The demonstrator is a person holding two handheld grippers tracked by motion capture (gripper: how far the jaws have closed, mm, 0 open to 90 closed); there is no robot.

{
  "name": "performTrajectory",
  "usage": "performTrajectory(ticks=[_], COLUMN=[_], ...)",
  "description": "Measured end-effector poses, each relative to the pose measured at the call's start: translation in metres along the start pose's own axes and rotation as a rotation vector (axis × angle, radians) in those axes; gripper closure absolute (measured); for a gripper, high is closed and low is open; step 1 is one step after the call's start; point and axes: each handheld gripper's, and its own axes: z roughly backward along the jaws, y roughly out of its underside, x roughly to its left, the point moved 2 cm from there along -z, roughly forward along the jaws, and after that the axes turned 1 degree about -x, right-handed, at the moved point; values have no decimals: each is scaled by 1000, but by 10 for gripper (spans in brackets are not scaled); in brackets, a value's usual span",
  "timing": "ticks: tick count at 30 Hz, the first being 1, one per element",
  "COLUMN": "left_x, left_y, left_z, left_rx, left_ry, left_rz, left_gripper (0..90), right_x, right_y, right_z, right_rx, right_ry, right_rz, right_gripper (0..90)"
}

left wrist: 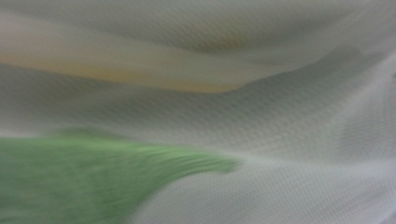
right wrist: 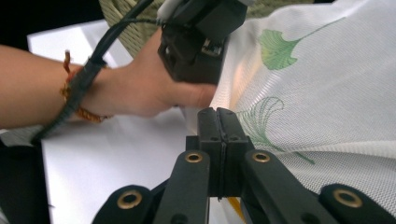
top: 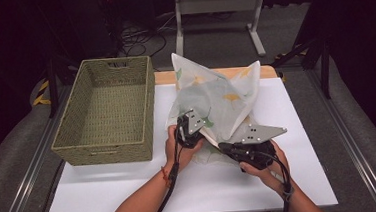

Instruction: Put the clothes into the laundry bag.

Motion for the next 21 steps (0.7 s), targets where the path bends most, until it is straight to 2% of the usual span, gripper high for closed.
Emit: performTrajectory(ticks=[1, 4, 6, 9, 12, 13, 14, 15, 16, 17, 21], left_x=[3, 10, 12, 13, 13, 13, 10, 7, 7, 4, -7], left_y=[2, 10, 12, 13, 13, 13, 14, 15, 15, 17, 19], left_z=[-4, -13, -13, -8, 2, 2, 8, 16, 16, 22, 46], left_rx=[13, 51, 55, 50, 53, 53, 54, 56, 56, 68, 85], left_ry=[-18, -36, -18, 34, 98, 98, 114, 125, 125, 147, 176], left_rz=[1, 26, 52, 47, 49, 49, 39, 10, 10, -8, -77], left_gripper=[849, 846, 842, 805, 685, 634, 634, 547, 510, 510, 374], right_x=[-2, -8, -11, -16, -17, -17, -18, -18, -18, -19, -20], right_y=[1, 6, 9, 13, 13, 13, 13, 13, 13, 12, 12], right_z=[0, 0, -2, -5, -4, -4, -4, -2, -2, -2, -1], right_rx=[10, 39, 49, 60, 56, 56, 55, 52, 52, 49, 48], right_ry=[15, 62, 63, 64, 65, 65, 66, 70, 70, 70, 74], right_rz=[7, 16, 4, -6, -11, -11, -11, -15, -15, -13, -17], right_gripper=[900, 900, 900, 900, 900, 900, 900, 900, 900, 900, 900])
